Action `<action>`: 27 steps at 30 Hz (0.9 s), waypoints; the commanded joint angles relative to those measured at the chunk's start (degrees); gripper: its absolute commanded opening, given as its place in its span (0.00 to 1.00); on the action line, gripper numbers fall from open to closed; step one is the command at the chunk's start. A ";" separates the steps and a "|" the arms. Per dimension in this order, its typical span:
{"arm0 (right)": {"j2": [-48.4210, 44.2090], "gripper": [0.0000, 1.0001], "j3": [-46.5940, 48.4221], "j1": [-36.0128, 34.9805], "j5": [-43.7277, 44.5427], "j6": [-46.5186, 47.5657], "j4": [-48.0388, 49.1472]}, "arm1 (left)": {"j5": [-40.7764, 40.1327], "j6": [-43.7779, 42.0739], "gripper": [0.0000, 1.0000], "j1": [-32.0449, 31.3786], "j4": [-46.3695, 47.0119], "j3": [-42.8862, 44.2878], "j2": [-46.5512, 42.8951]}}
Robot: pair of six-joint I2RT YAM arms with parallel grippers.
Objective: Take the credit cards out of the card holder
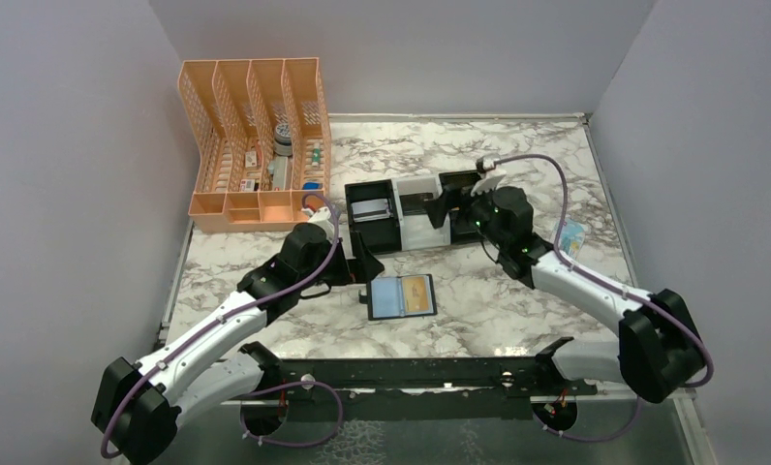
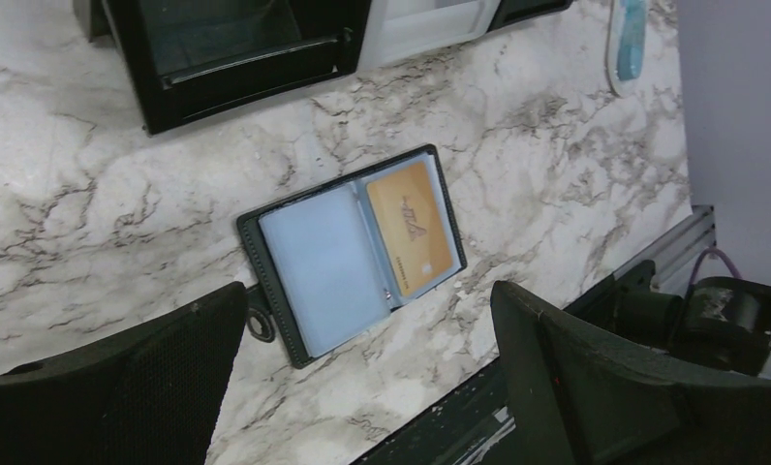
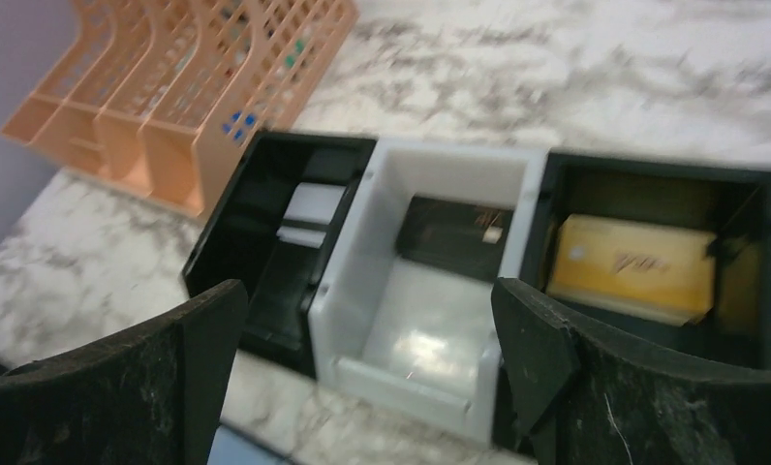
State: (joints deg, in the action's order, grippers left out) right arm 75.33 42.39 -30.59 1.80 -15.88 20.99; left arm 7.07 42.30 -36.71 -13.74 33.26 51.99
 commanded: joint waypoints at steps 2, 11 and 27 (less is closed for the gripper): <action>-7.22 1.00 -9.57 -0.26 -15.58 -19.26 -3.03 | 4.31 2.86 0.99 0.33 6.83 -1.33 1.61; -2.54 0.65 -18.33 -0.26 -30.68 -34.63 3.25 | 8.86 3.95 0.89 0.38 11.66 -0.70 7.70; 4.10 0.27 -18.05 -0.35 -33.53 -34.12 -2.69 | 14.72 4.99 0.54 -1.15 16.11 -0.22 18.91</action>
State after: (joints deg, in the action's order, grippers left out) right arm 76.99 23.70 -30.70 -28.53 -50.30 19.55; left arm 19.35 47.70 -36.91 0.19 31.31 68.07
